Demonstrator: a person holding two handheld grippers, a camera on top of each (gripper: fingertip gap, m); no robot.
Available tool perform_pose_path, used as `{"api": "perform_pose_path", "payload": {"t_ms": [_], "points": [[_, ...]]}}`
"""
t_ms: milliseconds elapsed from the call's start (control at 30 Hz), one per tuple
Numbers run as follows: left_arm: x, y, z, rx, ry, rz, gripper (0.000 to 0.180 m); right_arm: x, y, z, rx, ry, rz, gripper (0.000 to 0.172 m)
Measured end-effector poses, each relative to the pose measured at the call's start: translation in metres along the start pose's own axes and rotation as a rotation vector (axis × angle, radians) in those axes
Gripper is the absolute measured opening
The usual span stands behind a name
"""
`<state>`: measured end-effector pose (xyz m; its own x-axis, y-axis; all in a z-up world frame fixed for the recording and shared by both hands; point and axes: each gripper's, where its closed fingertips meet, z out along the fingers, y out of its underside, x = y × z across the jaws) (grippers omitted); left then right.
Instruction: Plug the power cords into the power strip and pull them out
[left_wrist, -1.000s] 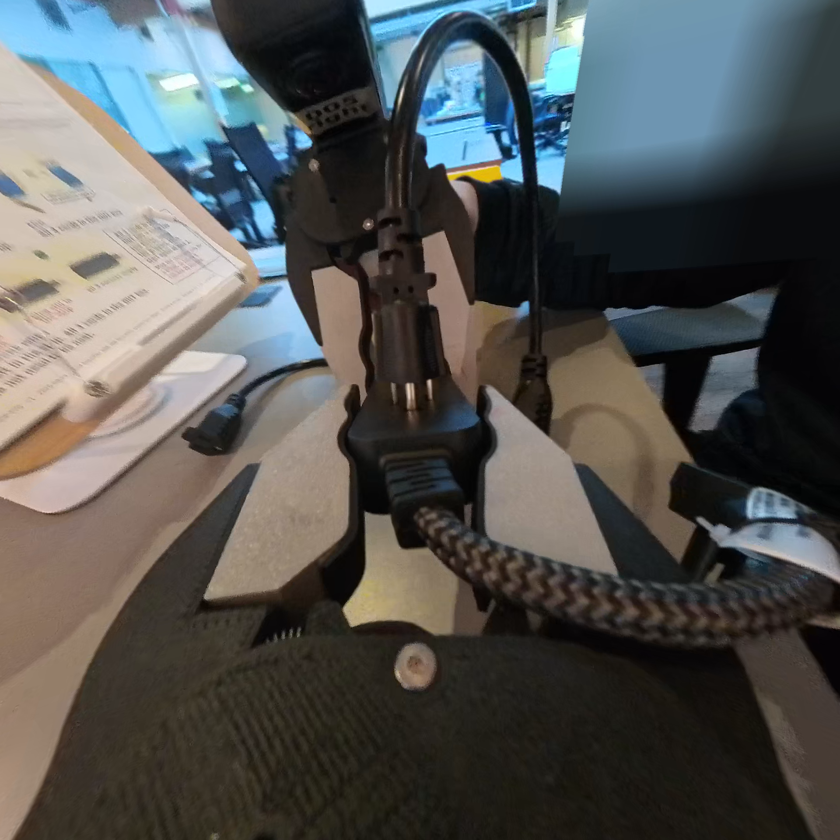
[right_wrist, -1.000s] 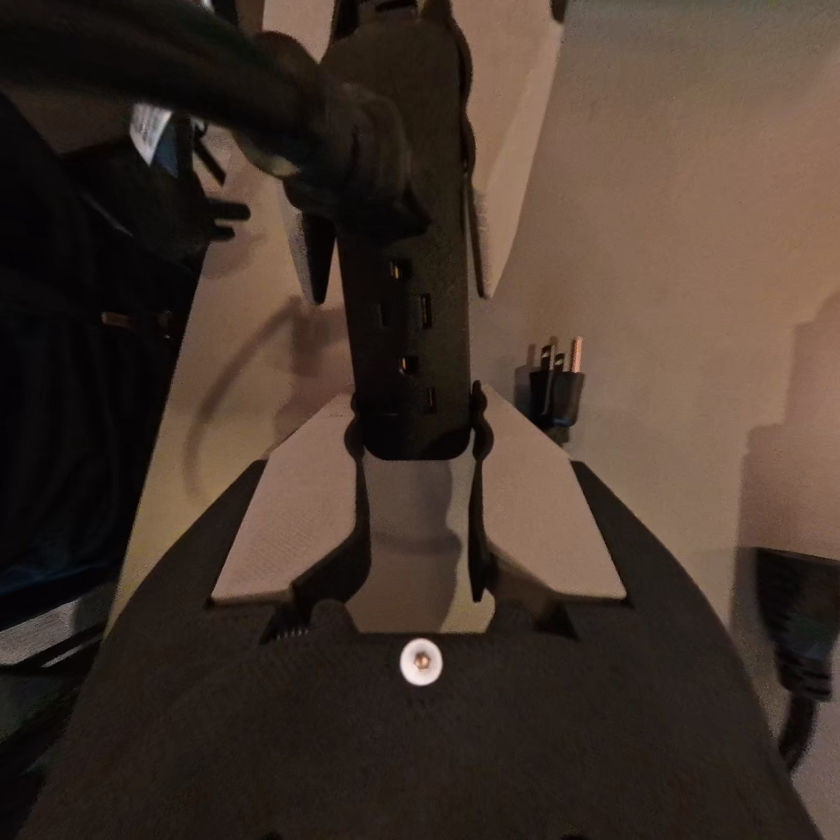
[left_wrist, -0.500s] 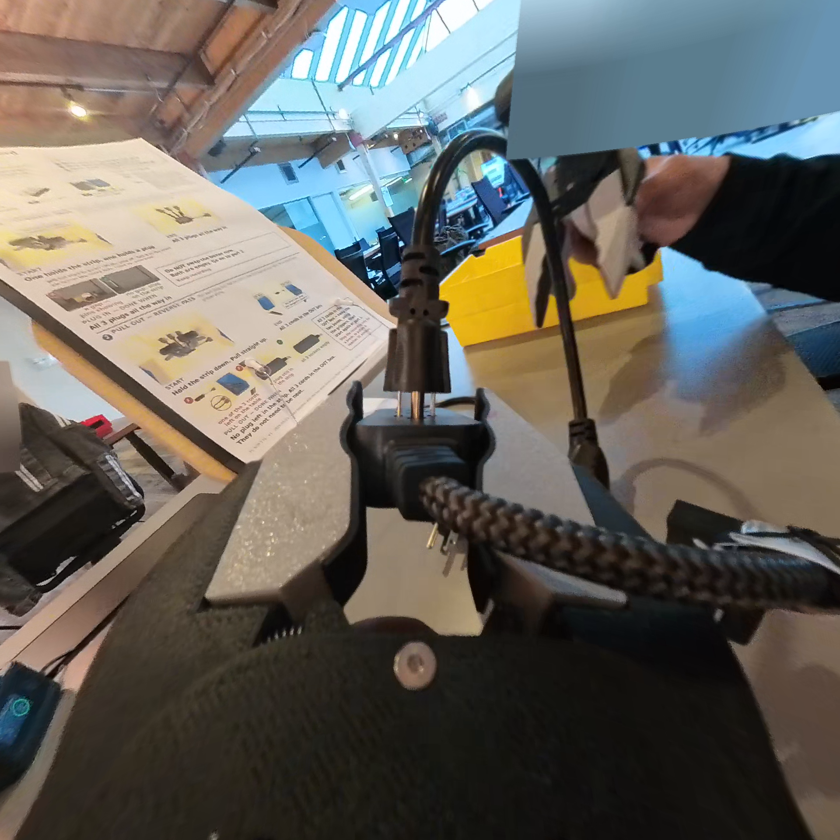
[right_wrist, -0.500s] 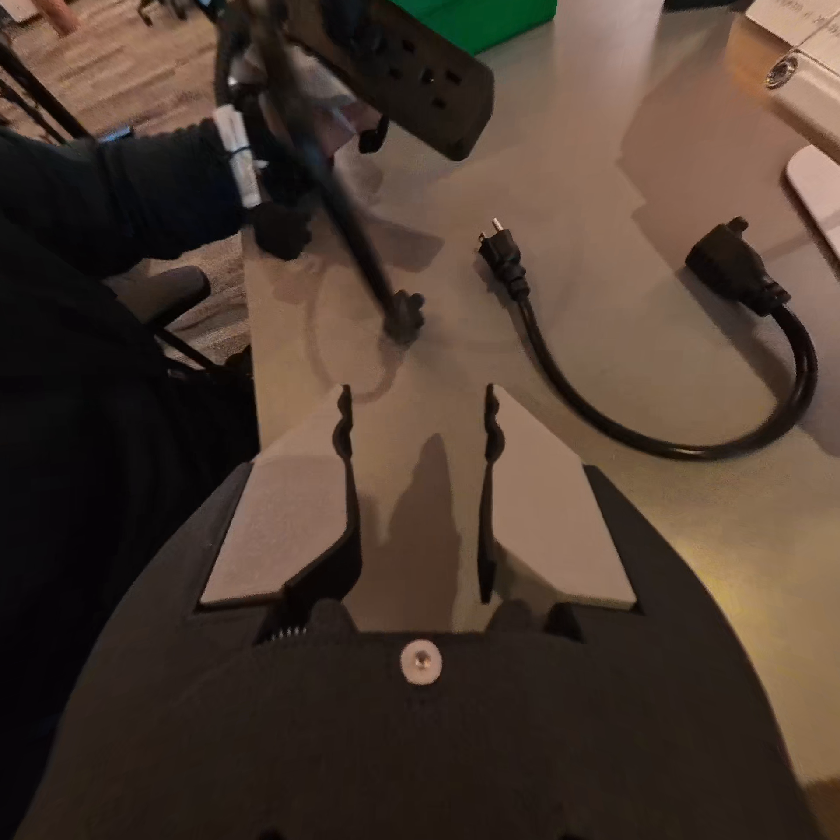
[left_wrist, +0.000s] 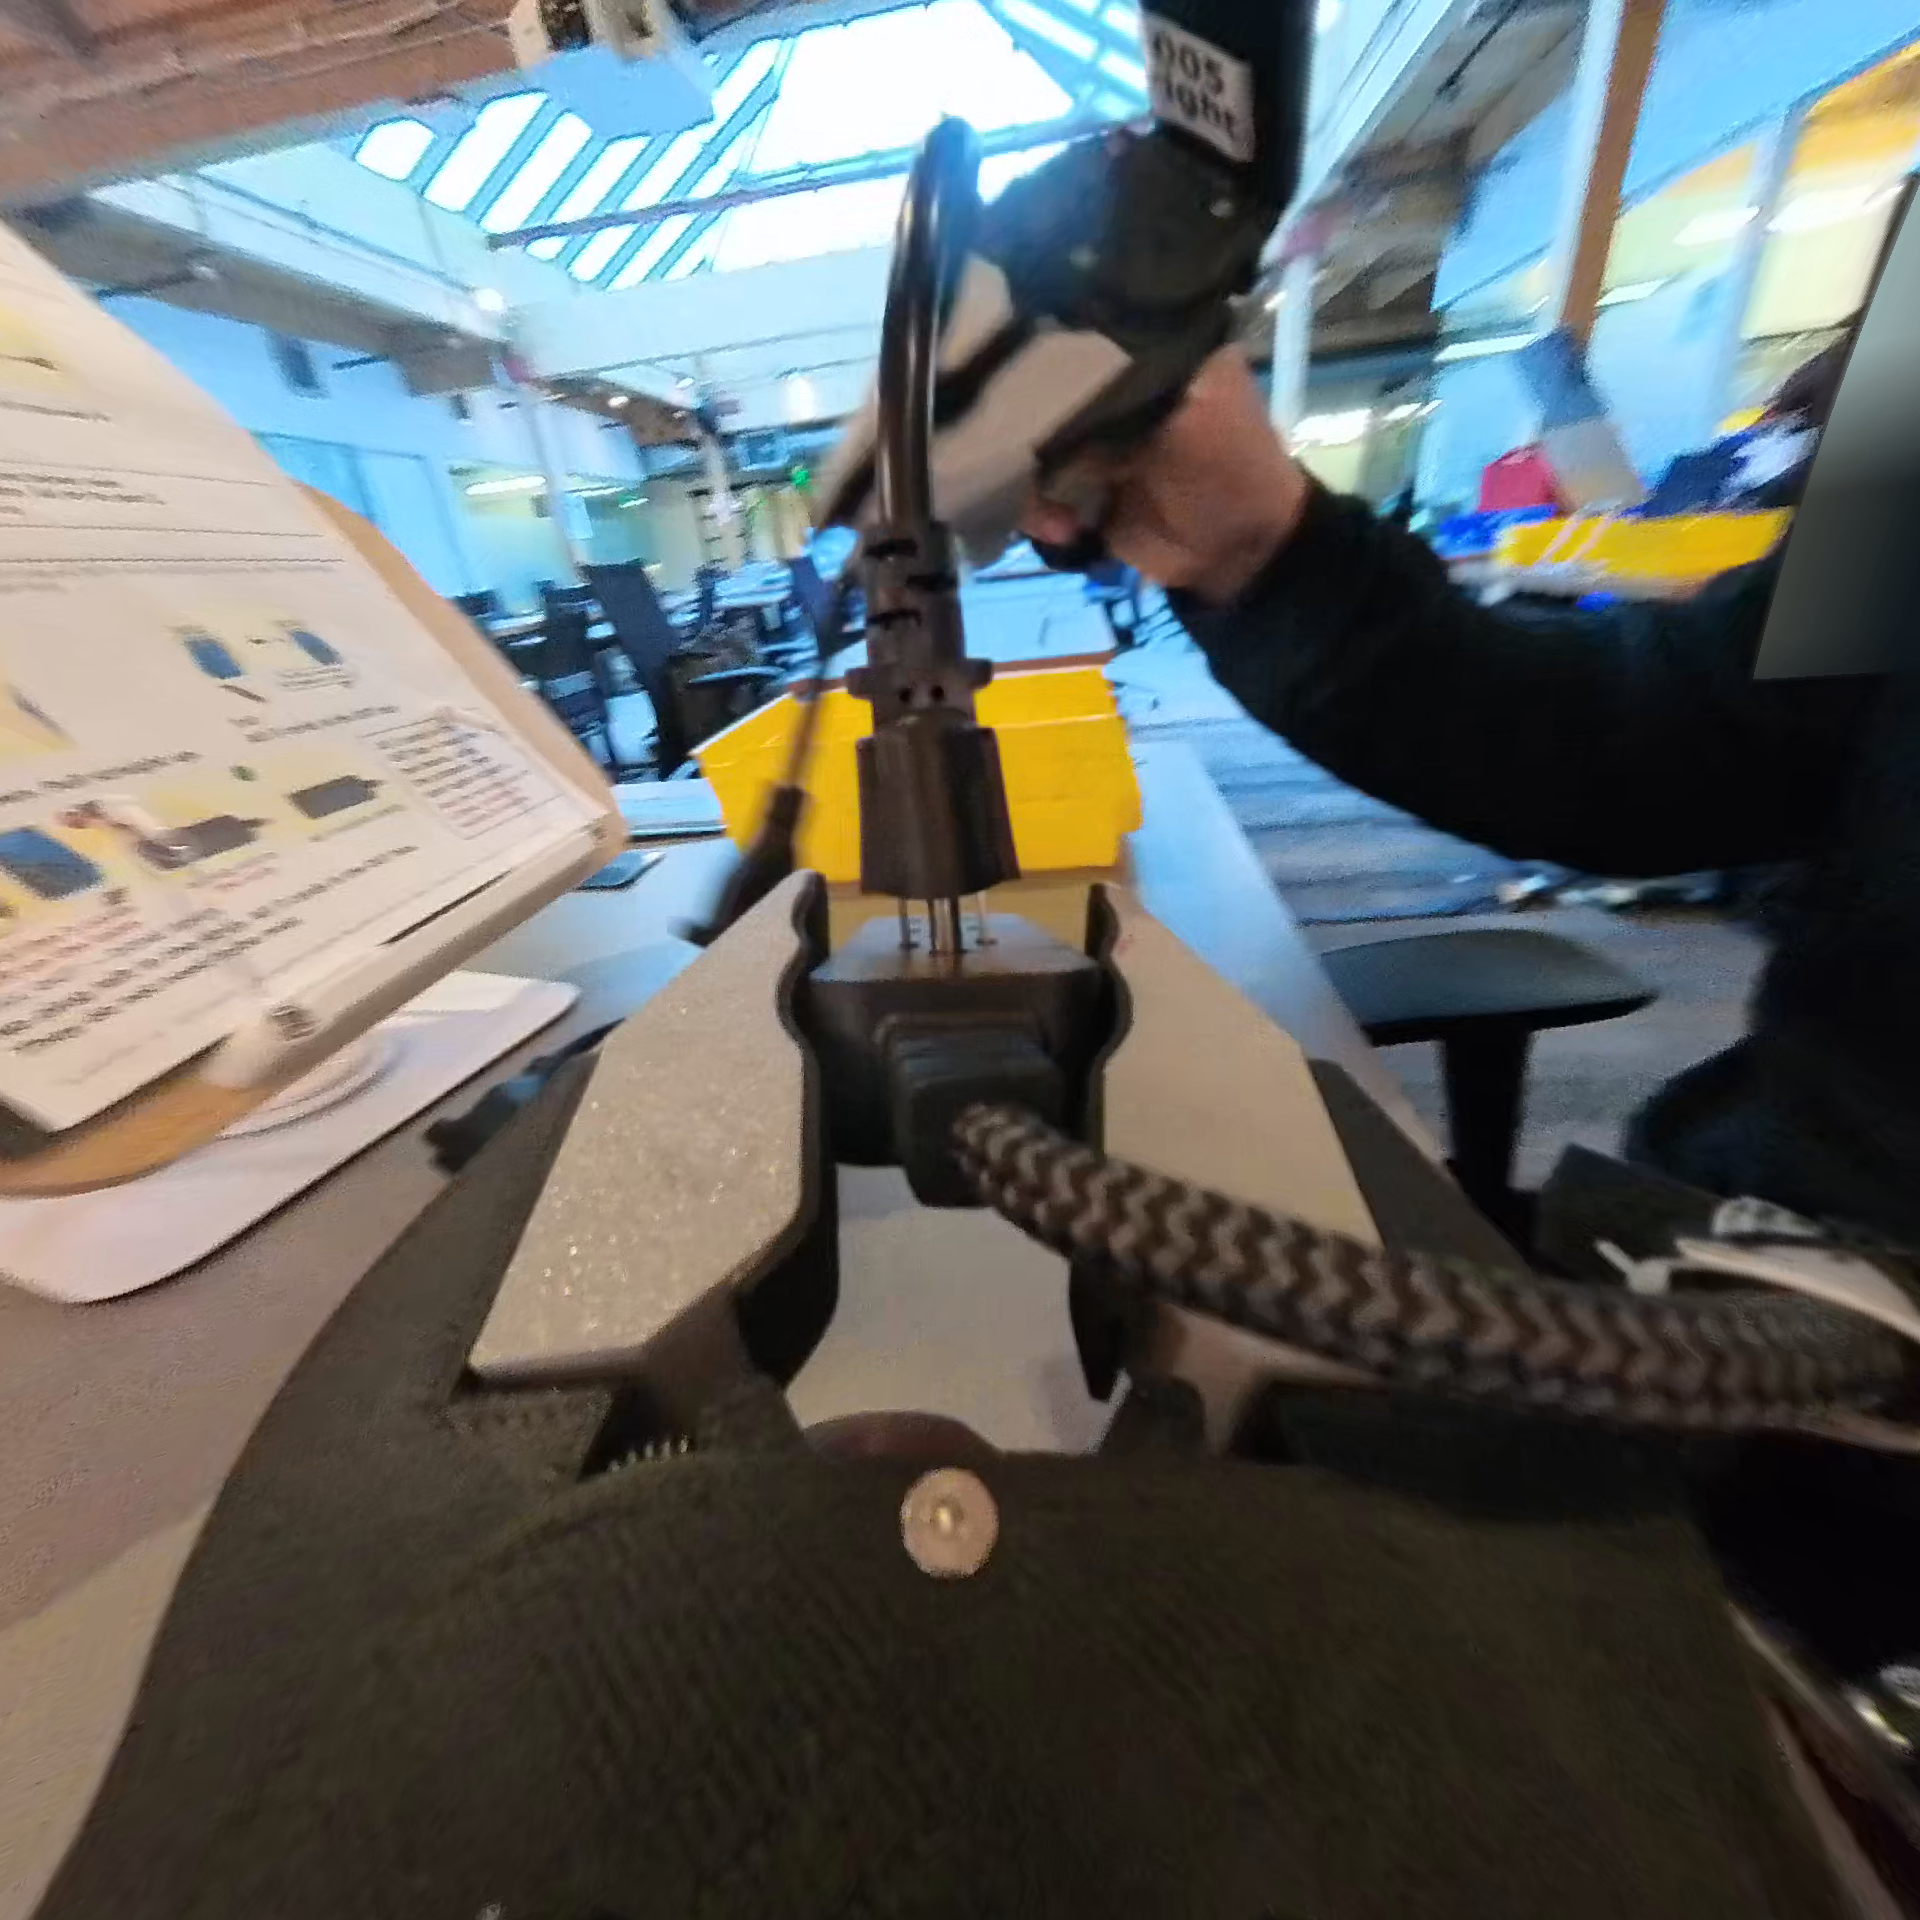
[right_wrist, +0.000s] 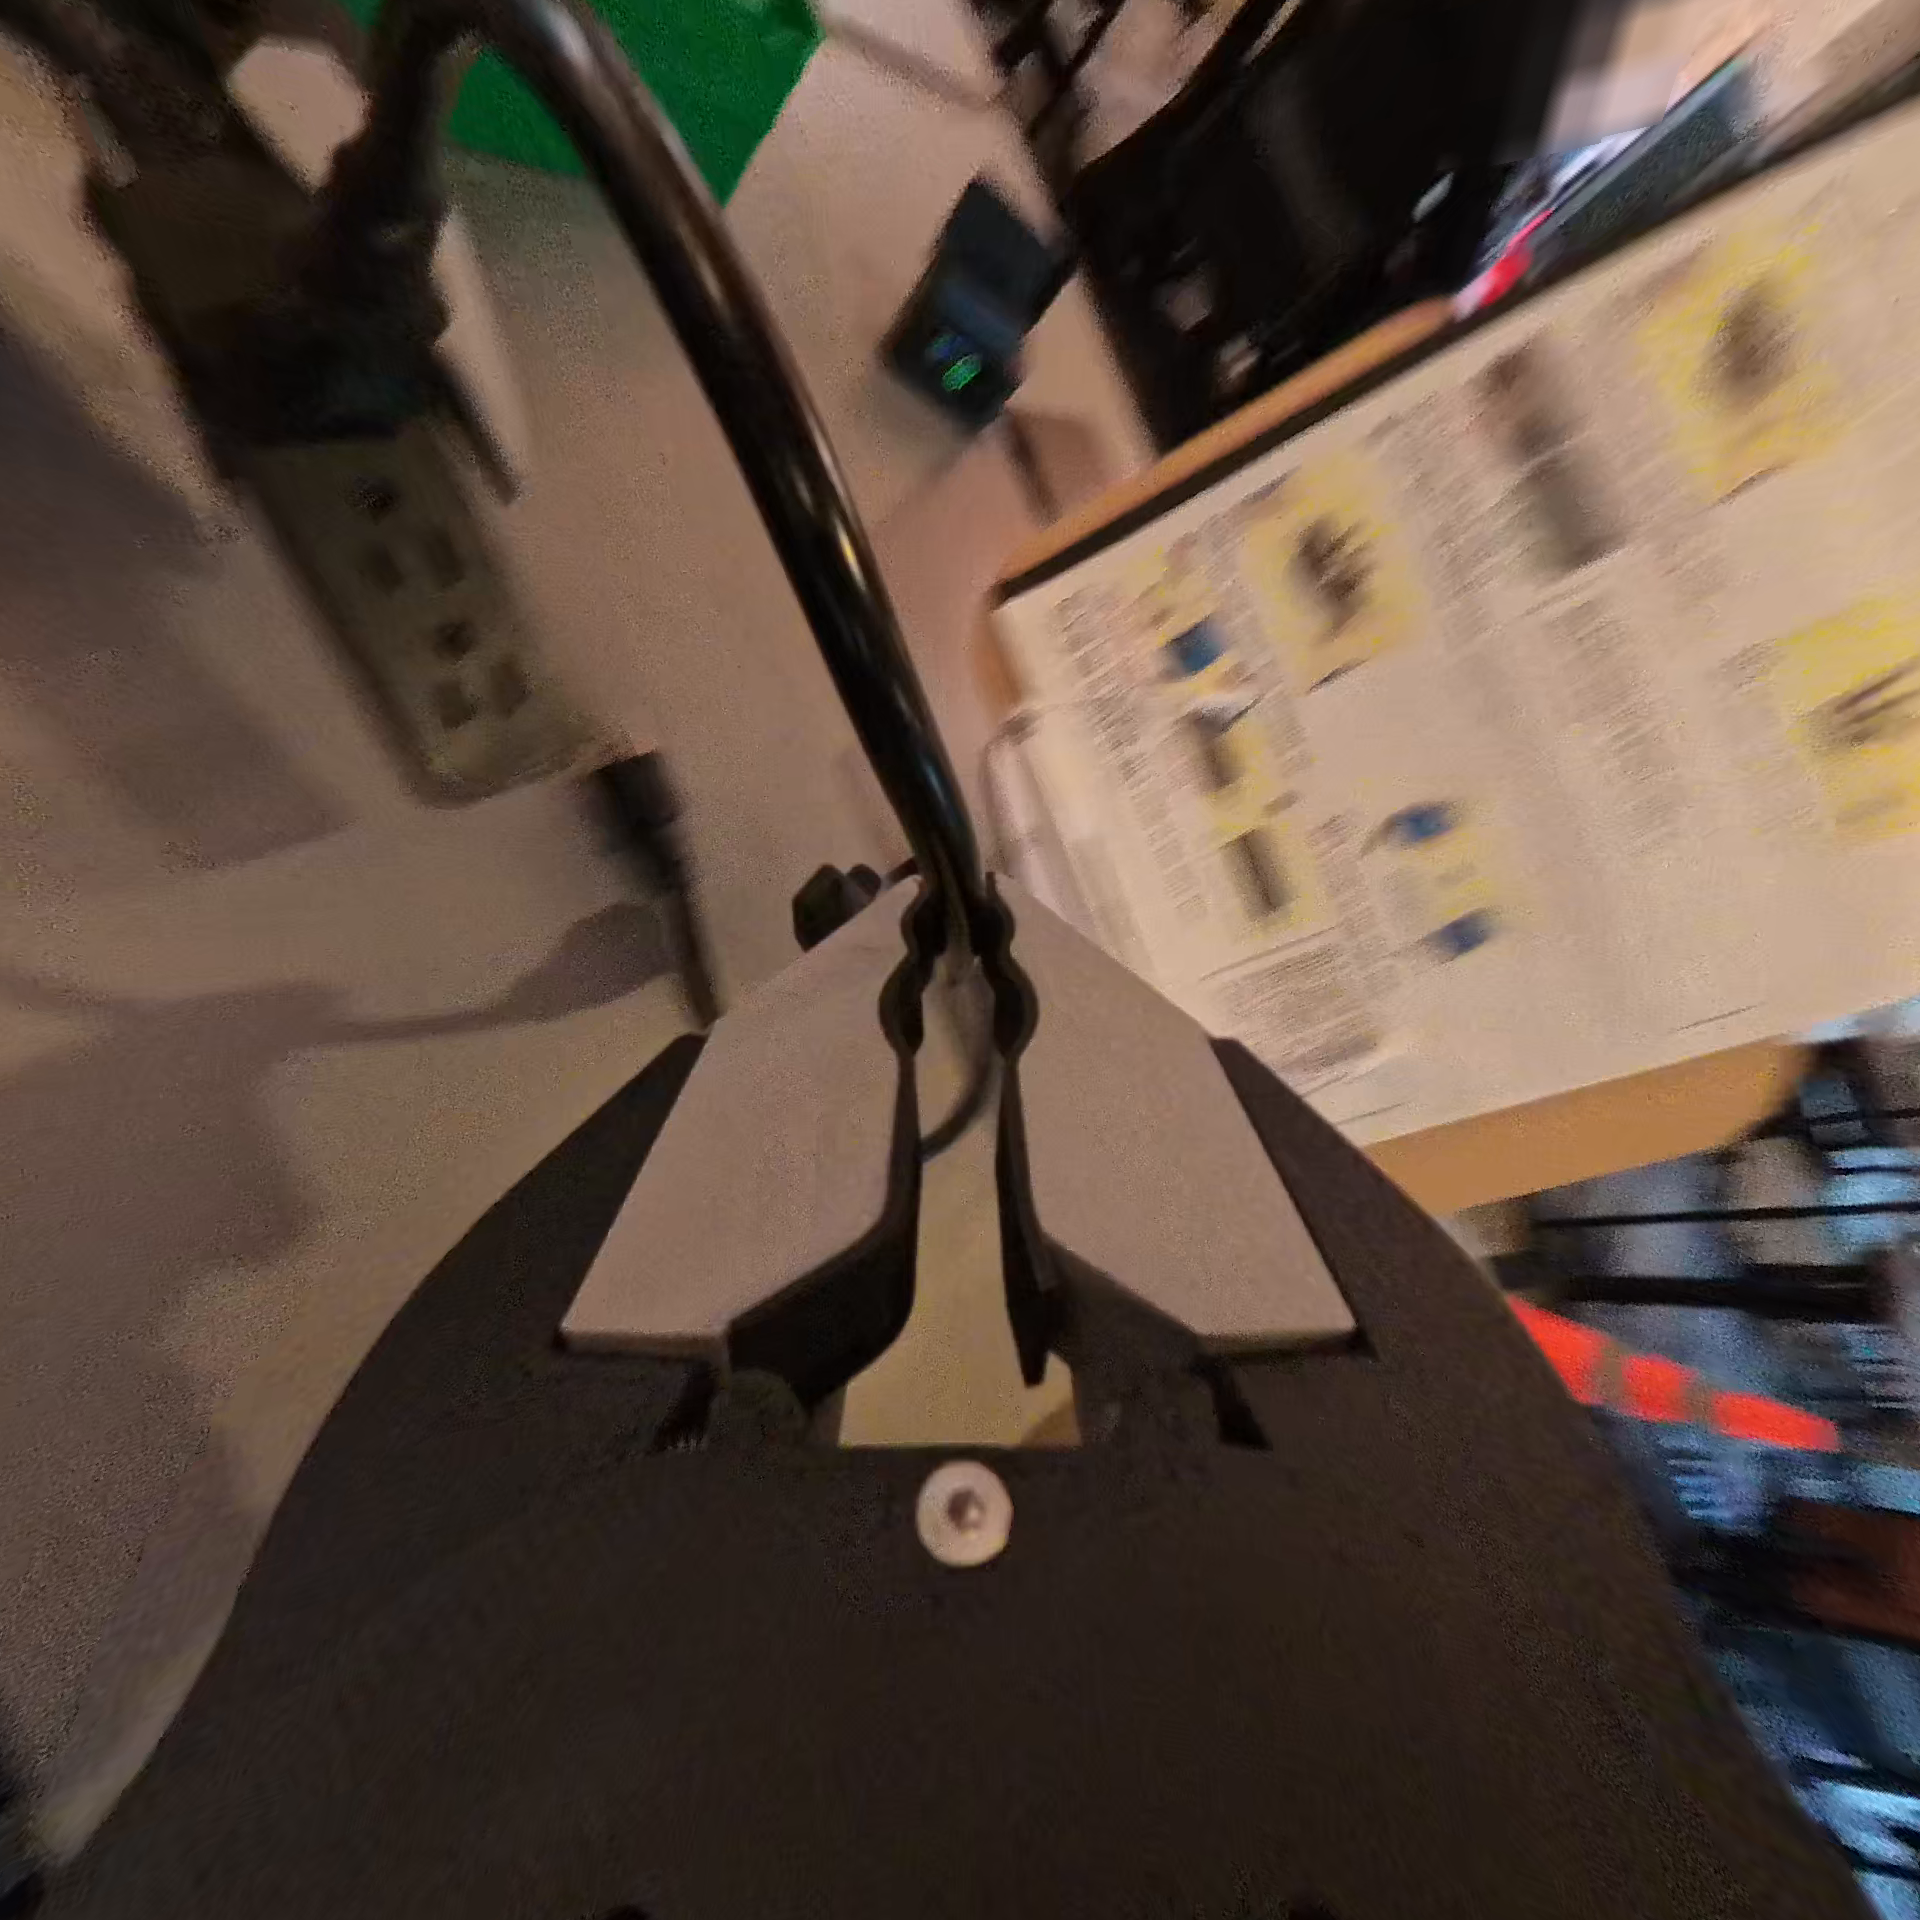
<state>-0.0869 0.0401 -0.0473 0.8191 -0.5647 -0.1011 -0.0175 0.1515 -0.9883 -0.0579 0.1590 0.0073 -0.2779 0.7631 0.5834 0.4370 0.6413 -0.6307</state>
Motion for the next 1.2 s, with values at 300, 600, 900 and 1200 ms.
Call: {"api": "perform_pose_path", "payload": {"t_ms": [300,600,900,1200], "points": [[0.015,-0.03,-0.006,0.195,0.081,0.047,0.047,-0.022,-0.123,0.041,0.381,-0.369,0.065,0.005],[0.017,-0.02,0.006,0.22,0.147,-0.06,0.047,-0.02,-0.175,0.05,0.668,-0.561,0.259,0.005],[0.014,-0.014,0.006,0.201,0.181,-0.114,0.048,-0.021,-0.236,0.046,0.874,-0.455,0.176,0.005],[0.02,-0.014,0.013,0.225,0.246,-0.182,0.047,-0.099,-0.282,0.075,0.745,-0.531,-0.266,0.004]]}}
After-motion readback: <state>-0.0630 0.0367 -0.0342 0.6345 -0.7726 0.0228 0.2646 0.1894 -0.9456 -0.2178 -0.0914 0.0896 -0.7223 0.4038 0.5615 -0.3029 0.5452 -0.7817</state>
